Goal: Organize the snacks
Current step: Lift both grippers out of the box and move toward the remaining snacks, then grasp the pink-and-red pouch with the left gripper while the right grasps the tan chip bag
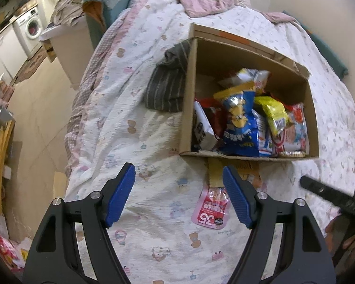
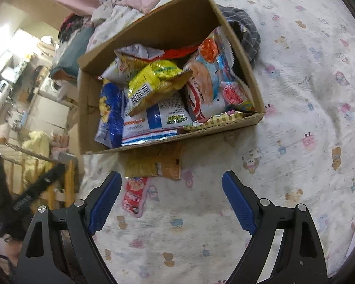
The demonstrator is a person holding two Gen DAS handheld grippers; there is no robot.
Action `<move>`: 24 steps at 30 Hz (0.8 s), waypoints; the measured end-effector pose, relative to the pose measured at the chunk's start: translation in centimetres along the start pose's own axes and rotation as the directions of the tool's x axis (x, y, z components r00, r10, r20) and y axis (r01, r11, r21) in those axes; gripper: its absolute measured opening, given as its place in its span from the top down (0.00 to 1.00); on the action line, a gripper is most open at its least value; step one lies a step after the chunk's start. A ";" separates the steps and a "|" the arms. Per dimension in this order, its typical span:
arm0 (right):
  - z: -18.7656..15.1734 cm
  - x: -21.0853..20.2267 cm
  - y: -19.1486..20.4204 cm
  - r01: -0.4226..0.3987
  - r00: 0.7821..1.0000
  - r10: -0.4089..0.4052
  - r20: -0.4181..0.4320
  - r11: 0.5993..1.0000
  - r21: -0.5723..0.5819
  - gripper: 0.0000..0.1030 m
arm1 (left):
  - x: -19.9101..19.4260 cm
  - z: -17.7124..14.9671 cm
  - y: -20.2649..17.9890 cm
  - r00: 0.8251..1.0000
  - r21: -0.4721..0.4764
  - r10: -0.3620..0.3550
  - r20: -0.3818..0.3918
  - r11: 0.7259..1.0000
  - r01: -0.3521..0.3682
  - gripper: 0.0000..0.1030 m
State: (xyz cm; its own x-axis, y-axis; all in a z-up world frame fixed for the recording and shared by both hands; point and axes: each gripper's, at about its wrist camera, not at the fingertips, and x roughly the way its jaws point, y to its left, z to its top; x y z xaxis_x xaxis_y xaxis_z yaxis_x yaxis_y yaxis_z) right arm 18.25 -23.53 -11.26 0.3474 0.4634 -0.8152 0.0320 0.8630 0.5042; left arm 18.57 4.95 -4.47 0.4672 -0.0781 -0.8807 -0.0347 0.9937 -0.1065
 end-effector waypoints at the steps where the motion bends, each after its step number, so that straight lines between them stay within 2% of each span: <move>1: 0.0 0.5 0.0 0.004 1.000 -0.004 -0.010 1.000 0.000 0.13 | -0.1 0.1 0.2 1.000 -0.008 -0.004 0.002 1.000 0.004 0.29; 12: 0.9 7.0 2.9 0.059 0.991 -0.065 -0.116 0.997 -0.057 0.13 | 0.0 0.0 1.6 1.000 -0.032 -0.019 -0.016 0.999 0.018 0.29; 19: 1.2 11.2 2.8 0.094 0.976 -0.107 -0.190 0.993 -0.076 0.12 | 0.5 -0.1 2.4 0.999 -0.049 -0.013 -0.032 0.999 0.012 0.29; 21: 1.2 11.2 2.9 0.102 0.977 -0.117 -0.181 0.991 -0.091 0.17 | 0.6 -0.1 2.4 0.999 -0.056 -0.019 -0.036 0.998 0.017 0.29; 23: 1.2 10.6 3.0 0.097 0.978 -0.116 -0.174 0.989 -0.110 0.46 | 0.7 0.0 2.1 0.999 -0.053 -0.023 -0.037 0.998 0.021 0.29; 24: 1.2 10.3 2.9 0.091 0.979 -0.108 -0.174 0.990 -0.104 0.49 | 0.7 0.1 1.9 0.999 -0.049 -0.023 -0.036 0.999 0.021 0.29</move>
State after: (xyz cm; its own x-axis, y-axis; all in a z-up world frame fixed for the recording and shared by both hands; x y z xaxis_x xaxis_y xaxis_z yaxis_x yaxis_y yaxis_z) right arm 23.04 -16.52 -17.85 0.1735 0.3950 -0.9022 -0.0343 0.9179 0.3953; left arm 18.89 6.81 -5.31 0.4359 -0.1038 -0.8940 -0.0682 0.9867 -0.1478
